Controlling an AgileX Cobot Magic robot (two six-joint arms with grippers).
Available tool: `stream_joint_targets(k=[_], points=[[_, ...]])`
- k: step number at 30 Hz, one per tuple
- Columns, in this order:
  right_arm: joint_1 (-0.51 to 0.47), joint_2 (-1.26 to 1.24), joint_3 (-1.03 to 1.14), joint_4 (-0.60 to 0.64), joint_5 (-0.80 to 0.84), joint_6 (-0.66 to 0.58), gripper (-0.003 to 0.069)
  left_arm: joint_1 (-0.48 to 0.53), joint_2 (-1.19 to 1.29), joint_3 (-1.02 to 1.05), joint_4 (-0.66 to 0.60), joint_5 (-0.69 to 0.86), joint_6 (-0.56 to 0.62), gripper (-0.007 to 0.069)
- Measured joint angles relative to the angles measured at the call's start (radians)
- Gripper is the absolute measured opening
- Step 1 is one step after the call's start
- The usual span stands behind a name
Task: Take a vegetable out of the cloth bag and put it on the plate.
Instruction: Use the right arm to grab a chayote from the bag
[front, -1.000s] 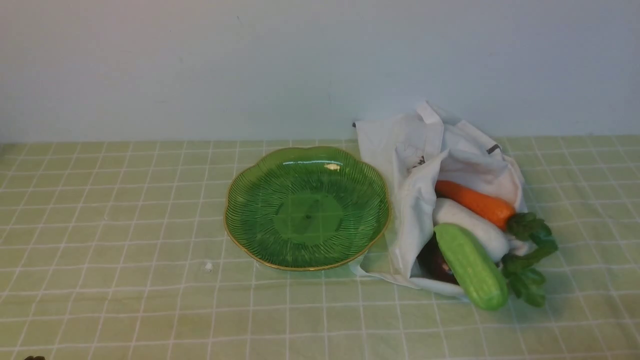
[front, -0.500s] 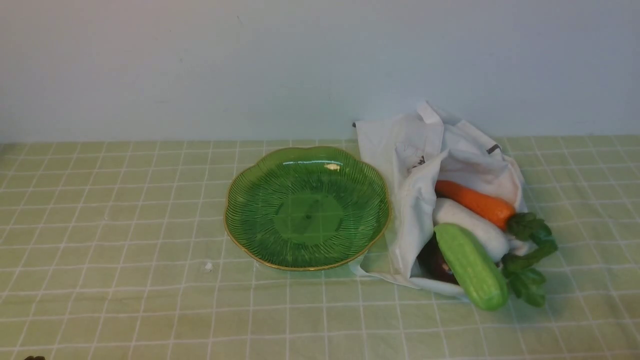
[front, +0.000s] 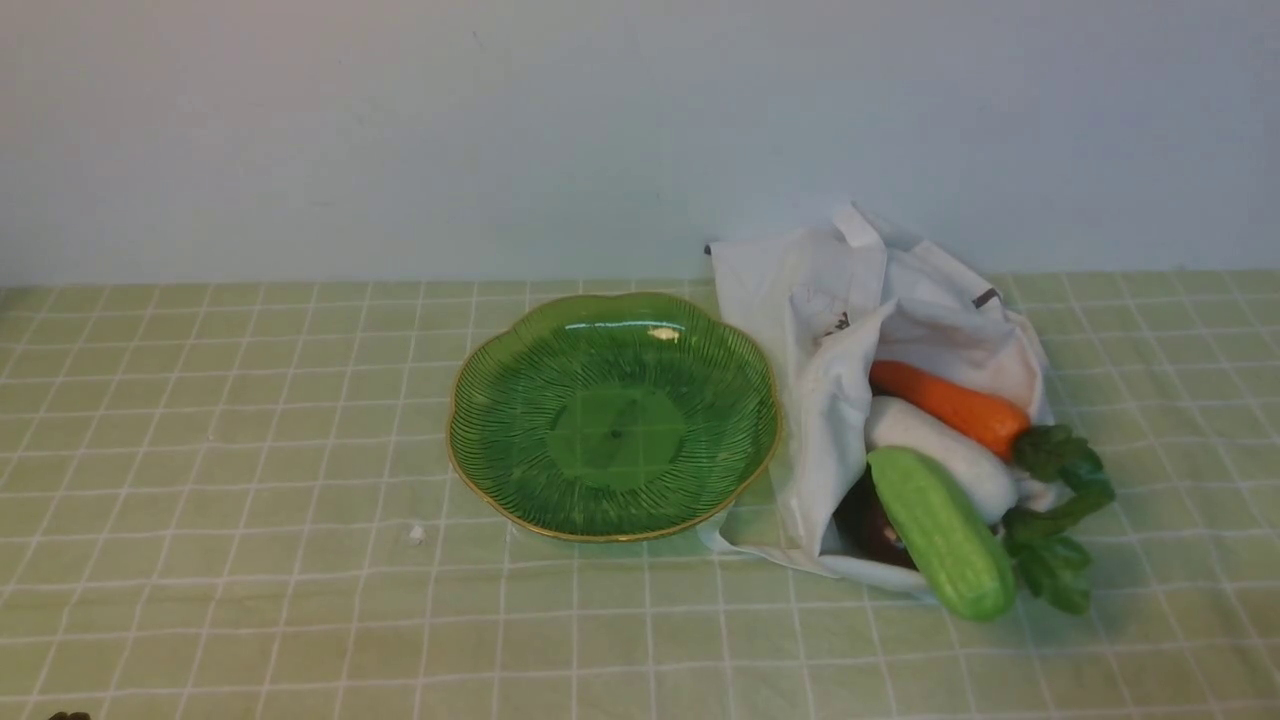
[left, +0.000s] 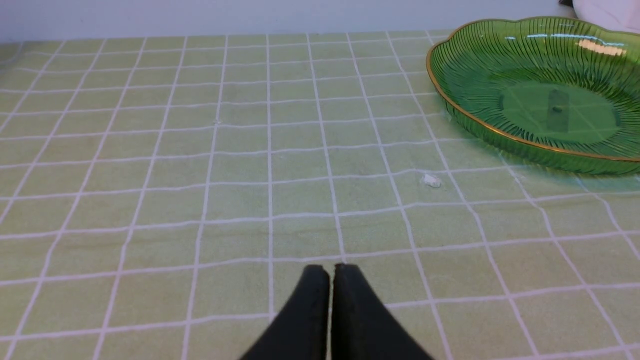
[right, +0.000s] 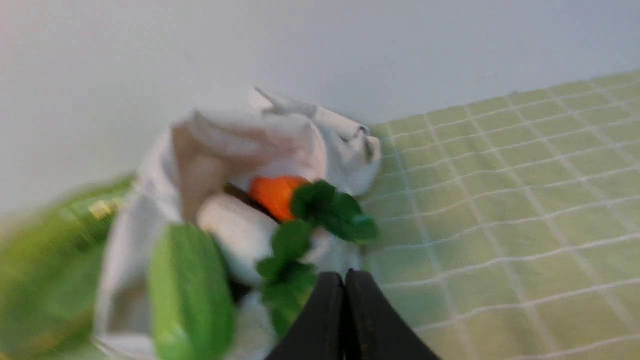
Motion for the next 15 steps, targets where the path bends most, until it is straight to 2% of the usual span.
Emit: stream_joint_targets(k=[3,6,11,15], points=[[0.0,0.0,0.0,0.223,-0.021,0.123,-0.0015,0.0,0.0,0.0,0.0,0.0,0.0,-0.0004],[0.0,0.0,0.0,0.31,-0.03,0.147,-0.0015,0.0,0.0,0.0,0.0,0.0,0.0,-0.0004],[0.0,0.0,-0.002,0.356,-0.058,0.125,-0.0015,0.0,0.0,0.0,0.0,0.0,0.0,-0.0004],[0.0,0.0,-0.121,0.336,-0.065,-0.046,-0.0015,0.0,0.0,0.0,0.0,0.0,0.0,-0.0004]])
